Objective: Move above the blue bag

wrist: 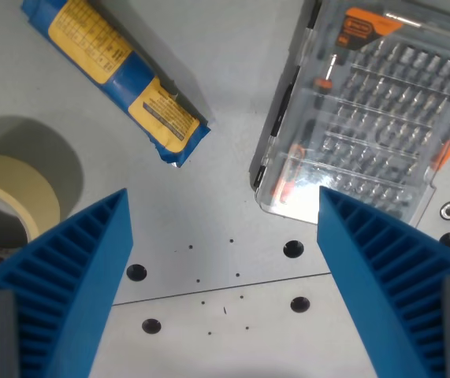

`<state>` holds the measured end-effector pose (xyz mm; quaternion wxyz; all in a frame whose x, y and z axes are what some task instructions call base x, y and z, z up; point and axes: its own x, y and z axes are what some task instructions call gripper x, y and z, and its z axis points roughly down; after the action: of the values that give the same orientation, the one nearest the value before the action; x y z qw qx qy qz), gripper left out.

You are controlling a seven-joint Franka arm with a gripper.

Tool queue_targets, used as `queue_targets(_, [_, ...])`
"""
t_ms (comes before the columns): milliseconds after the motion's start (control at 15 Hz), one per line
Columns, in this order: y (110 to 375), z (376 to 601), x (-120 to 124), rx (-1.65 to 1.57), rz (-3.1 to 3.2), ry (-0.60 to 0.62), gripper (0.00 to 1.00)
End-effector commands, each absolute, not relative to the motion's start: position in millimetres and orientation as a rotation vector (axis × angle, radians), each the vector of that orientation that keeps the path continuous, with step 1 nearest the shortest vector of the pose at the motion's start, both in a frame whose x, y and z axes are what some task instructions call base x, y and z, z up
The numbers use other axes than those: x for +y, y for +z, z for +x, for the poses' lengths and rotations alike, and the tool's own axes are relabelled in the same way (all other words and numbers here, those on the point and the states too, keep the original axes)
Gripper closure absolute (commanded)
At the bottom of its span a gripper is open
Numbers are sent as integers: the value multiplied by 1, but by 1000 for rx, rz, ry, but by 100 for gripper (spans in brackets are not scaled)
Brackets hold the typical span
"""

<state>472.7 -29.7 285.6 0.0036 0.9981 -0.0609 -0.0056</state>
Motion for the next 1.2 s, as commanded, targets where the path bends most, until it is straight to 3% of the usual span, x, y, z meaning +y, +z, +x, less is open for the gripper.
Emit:
queue_targets(67, [280, 476, -27, -24, 3133, 8, 0])
queue_targets(1200, [227, 495, 5, 595, 3070, -8, 0])
